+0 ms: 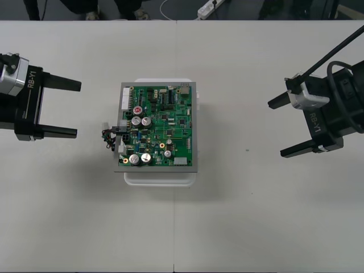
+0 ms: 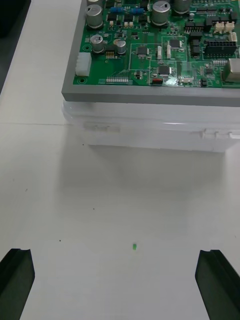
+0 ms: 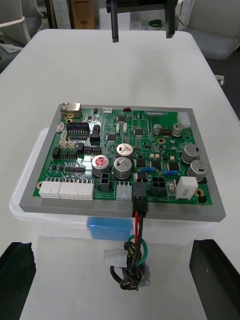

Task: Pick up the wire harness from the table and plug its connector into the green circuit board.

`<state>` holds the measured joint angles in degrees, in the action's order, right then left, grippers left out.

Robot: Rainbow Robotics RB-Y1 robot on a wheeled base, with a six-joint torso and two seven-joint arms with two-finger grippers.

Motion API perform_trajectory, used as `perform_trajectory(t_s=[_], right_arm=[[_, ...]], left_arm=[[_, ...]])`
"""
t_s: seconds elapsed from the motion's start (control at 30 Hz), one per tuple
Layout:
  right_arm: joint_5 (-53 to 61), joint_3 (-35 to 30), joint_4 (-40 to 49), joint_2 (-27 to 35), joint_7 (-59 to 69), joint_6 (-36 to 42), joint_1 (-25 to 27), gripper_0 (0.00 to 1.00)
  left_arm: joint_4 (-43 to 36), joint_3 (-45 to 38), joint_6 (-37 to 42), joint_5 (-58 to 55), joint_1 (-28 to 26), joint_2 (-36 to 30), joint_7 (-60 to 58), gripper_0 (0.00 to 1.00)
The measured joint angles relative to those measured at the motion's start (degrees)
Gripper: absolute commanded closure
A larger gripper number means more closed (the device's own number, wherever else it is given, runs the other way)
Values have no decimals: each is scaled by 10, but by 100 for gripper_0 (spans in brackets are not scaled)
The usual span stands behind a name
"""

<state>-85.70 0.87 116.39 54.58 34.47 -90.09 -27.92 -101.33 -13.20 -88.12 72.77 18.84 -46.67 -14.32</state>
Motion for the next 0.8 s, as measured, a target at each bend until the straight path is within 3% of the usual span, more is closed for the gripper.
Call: perform_trajectory(t_s=[0.53,0.8], right_arm=[[28,-10,-102,6,-200,0,7,6],[28,-10,-110,25,-215,0,10,6]], left_arm=[[-2,2,0,34,8,19,-1,10],[-2,19,0,36,29,19,-3,10]])
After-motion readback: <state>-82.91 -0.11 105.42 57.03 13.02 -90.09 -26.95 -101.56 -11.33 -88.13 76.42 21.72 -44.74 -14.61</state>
